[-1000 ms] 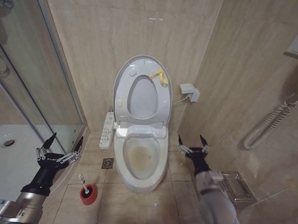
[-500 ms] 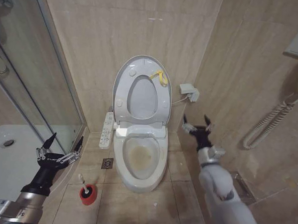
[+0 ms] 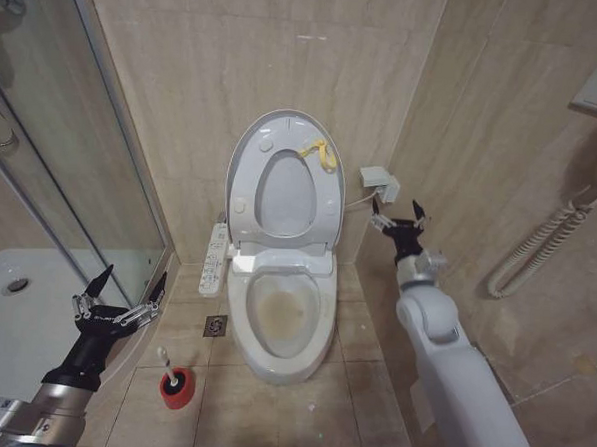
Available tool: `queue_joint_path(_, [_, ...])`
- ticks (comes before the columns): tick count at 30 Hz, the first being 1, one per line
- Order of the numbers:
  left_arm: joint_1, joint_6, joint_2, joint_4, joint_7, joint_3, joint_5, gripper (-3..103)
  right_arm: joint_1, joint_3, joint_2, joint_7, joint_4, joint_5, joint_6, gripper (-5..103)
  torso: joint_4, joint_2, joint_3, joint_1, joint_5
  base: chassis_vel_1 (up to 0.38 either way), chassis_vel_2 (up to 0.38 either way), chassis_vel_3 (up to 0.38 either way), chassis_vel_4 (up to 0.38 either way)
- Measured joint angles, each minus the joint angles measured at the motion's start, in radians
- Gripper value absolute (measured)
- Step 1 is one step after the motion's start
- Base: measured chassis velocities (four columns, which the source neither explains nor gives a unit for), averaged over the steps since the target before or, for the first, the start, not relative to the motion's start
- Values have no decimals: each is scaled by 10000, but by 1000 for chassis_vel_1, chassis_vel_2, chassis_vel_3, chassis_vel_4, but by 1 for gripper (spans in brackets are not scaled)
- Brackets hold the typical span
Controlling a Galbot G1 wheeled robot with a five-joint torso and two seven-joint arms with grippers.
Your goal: Open the toilet lid, clean the toilet bowl with a toilet brush, close the toilet lid, and flush.
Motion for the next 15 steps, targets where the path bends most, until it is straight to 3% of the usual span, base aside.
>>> queue_joint_path(10, [-1, 0, 0, 0, 0, 0, 0, 100, 2763, -543, 163, -119, -2934, -291, 279, 100, -2, 0, 0, 1, -1, 0, 0, 0, 0])
queue_joint_path(15, [-1, 0, 0, 0, 0, 0, 0, 100, 3567, -828, 297, -143, -3601, -453, 308, 100, 2, 0, 0, 1, -2, 0, 0, 0, 0])
